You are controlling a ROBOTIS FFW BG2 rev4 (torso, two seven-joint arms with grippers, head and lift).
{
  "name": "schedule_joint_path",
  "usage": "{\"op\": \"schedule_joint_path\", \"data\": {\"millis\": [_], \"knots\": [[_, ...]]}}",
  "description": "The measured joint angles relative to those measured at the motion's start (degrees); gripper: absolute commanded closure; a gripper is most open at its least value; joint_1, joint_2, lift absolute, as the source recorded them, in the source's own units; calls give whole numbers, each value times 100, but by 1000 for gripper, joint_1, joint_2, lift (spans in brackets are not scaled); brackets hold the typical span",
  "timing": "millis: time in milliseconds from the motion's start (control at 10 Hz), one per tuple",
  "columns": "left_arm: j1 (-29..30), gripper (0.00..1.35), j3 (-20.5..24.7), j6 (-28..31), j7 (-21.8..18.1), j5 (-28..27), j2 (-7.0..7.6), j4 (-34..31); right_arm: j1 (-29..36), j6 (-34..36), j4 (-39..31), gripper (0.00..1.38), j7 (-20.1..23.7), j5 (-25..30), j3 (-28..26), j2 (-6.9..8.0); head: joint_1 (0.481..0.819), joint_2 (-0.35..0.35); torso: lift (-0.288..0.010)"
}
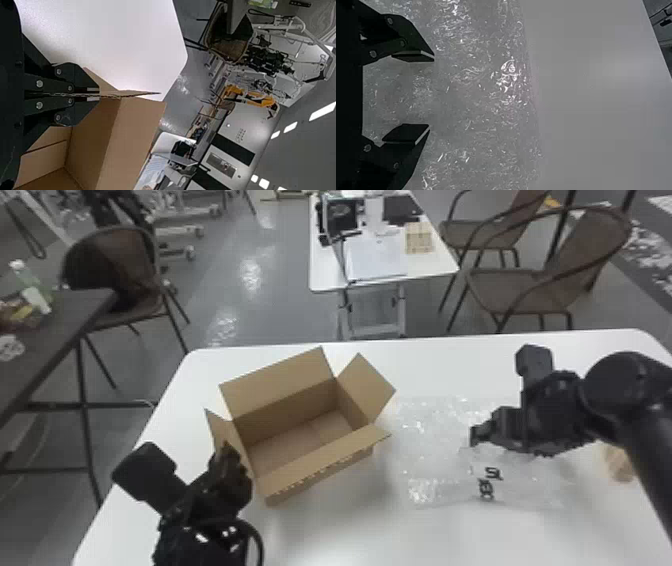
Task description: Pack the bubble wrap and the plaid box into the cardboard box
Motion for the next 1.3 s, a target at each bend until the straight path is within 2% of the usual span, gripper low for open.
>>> {"op": "schedule_joint_path", "data": {"millis": [100,300,500,700,900,1000,1100,1200,1300], "knots": [[2,1153,-6,-9,1,-5,8,3,-2,9,6,935,85,-3,0,-5,695,171,-102],[13,1153,-14,-35,2,-7,22,10,83,-11,-157,1093,197,-70,-13,-24,695,176,-102],[15,1153,-31,-56,8,-5,37,17,350,-48,-722,1095,185,-293,-202,-50,695,178,-102],[22,1153,-41,-96,29,1,42,19,719,21,-1782,1202,129,-505,-506,-92,695,167,-102],[29,1153,-44,-118,36,0,44,19,956,179,-2772,1202,25,-761,-777,-110,695,158,-102],[30,1154,-51,-121,44,0,54,19,979,266,-3036,1202,25,-1006,-838,-184,695,158,-102],[25,1153,-65,-122,72,1,70,19,967,336,-3171,1202,27,-1473,-855,-314,695,162,-102],[-3,1153,-96,-104,123,1,100,19,857,460,-3198,1202,74,-2071,-845,-503,695,174,-102],[-36,1153,-134,-72,165,8,143,19,679,646,-3204,1202,365,-2431,-772,-672,695,190,-102]]}}
